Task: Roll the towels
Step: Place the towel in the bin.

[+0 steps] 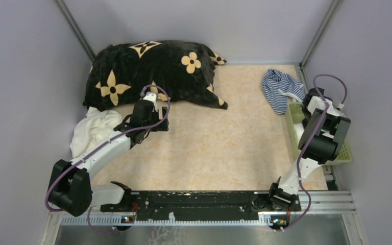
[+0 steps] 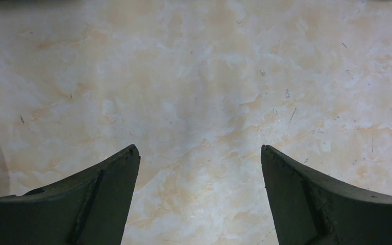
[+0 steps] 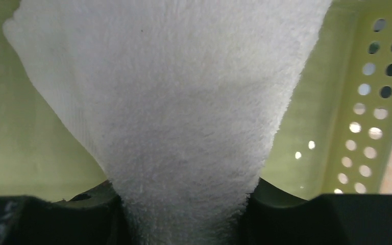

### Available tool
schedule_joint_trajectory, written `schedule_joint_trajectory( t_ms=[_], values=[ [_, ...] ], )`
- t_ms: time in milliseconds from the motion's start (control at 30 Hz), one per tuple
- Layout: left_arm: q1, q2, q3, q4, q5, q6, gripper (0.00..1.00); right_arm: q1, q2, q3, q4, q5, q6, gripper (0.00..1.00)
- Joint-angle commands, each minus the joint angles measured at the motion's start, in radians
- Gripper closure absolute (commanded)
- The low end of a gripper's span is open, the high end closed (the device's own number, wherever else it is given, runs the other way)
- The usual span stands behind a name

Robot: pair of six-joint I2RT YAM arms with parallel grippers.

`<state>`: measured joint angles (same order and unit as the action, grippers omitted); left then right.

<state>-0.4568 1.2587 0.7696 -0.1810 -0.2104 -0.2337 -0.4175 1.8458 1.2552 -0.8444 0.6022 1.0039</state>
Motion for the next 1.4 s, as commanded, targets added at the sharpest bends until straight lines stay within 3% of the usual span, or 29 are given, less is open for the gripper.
schedule_joint_trajectory(
  t_ms=[0, 867, 1167, 1367],
  values=[
    [0.008, 0.005, -0.012, 0.011, -0.013, 0.01, 0.07, -0.005, -0.016, -0.034, 0.314, -0.172, -0.053, 1.0],
    [0.013, 0.02, -0.047, 0.052, 0.004, 0.014, 0.07, -0.006, 0.077, -0.15, 0.974, -0.676, -0.225, 1.0],
    [0.013, 0.018, -0.05, 0.058, 0.0, 0.014, 0.07, -0.008, 0.092, -0.194, 1.135, -0.735, -0.157, 0.99],
    [0.013, 0.017, -0.05, 0.057, 0.0, 0.011, 0.07, -0.009, 0.096, -0.199, 1.155, -0.702, -0.103, 0.99]
  ],
)
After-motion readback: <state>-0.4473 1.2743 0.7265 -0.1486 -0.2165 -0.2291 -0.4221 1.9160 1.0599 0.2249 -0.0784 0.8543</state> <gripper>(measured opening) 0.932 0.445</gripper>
